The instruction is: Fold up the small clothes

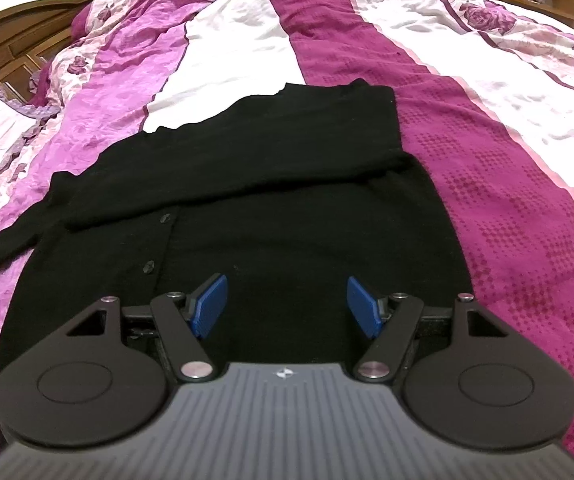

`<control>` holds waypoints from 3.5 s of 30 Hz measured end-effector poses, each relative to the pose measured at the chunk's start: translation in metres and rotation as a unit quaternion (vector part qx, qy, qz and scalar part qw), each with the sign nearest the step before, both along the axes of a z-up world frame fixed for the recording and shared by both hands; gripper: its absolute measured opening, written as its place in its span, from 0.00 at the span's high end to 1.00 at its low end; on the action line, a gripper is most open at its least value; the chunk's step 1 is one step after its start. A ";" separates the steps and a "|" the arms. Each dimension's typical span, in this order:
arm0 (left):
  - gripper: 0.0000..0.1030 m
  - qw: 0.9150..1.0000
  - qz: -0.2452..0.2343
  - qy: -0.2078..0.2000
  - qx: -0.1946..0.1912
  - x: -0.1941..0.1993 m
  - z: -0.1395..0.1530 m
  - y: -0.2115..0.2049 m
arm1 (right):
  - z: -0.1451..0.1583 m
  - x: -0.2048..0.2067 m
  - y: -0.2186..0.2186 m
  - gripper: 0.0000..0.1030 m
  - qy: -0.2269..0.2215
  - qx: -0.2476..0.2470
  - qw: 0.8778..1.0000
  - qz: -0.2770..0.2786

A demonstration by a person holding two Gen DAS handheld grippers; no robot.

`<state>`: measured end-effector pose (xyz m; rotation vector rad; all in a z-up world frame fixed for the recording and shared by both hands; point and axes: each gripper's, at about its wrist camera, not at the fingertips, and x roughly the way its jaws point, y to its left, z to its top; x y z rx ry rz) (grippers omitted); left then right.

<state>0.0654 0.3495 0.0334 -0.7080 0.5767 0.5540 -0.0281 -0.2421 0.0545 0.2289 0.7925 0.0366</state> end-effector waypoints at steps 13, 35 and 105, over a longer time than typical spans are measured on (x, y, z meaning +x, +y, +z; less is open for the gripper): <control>0.94 0.981 -0.102 -0.090 0.135 -0.014 0.050 -0.041 | -0.007 0.010 0.004 0.29 0.009 -0.003 1.000 -0.002; 0.94 0.939 -0.227 -0.187 0.177 0.001 0.108 -0.189 | -0.006 0.007 -0.008 0.29 0.003 0.002 1.000 -0.011; 0.58 0.919 -0.362 0.068 0.139 -0.033 0.034 -0.247 | 0.014 0.025 0.023 0.29 -0.012 0.048 0.997 0.056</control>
